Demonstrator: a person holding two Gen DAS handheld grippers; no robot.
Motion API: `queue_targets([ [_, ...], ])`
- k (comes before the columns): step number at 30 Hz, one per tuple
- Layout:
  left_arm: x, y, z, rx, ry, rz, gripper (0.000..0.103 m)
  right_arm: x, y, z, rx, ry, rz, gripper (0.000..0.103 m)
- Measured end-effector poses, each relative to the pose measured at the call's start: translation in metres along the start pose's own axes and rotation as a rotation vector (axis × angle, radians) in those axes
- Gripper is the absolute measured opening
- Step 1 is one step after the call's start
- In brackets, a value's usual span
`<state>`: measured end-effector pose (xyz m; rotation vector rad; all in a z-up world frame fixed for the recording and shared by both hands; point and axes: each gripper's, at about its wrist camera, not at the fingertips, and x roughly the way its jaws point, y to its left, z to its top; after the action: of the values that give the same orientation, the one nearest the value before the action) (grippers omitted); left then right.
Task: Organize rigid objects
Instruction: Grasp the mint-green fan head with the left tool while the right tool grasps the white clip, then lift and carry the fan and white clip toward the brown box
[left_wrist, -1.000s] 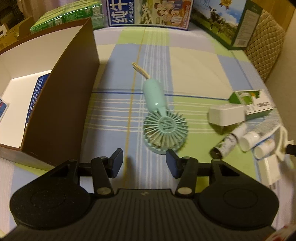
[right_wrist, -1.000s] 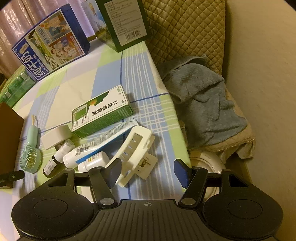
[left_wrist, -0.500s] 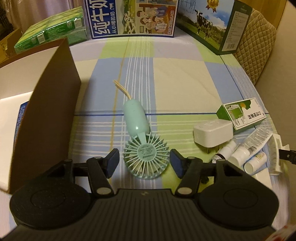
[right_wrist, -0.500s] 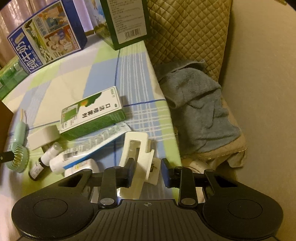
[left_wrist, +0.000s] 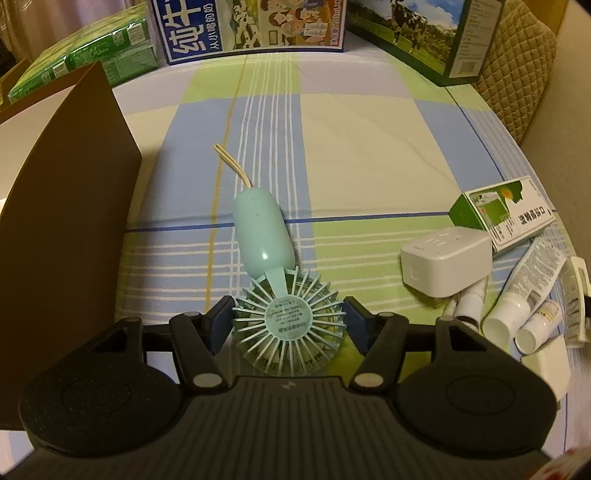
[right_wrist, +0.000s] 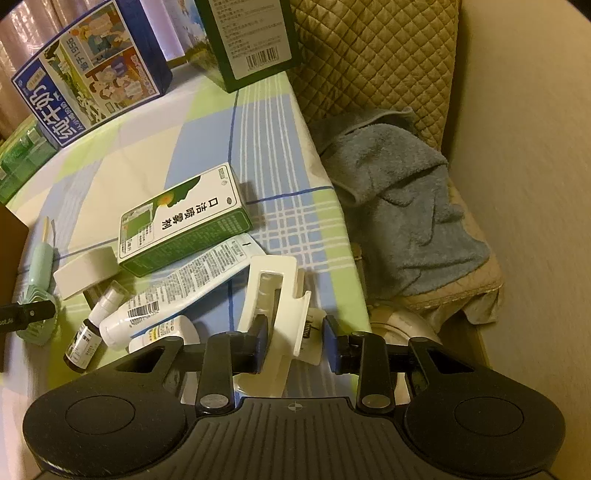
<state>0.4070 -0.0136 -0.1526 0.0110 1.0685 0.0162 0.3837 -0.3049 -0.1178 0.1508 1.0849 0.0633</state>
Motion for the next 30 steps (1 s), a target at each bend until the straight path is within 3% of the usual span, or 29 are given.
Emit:
queue_targets([
  [8,-0.012,0.023,-0.020,0.051,0.017,-0.042,0.060,0.001,0.000,0.001,-0.017,-0.001,-0.007,0.029],
  [17,-0.008,0.033,-0.016,-0.008,0.050,-0.048,0.060,0.002,0.008,0.000,-0.056,-0.005,-0.043,0.025],
  [20,-0.009,0.032,-0.017,-0.013,0.042,-0.038,0.059,-0.001,0.006,-0.002,-0.053,-0.013,-0.049,0.017],
  [30,-0.029,0.032,-0.034,0.039,0.010,-0.051,0.059,-0.018,-0.005,-0.013,0.001,-0.027,-0.025,0.017],
])
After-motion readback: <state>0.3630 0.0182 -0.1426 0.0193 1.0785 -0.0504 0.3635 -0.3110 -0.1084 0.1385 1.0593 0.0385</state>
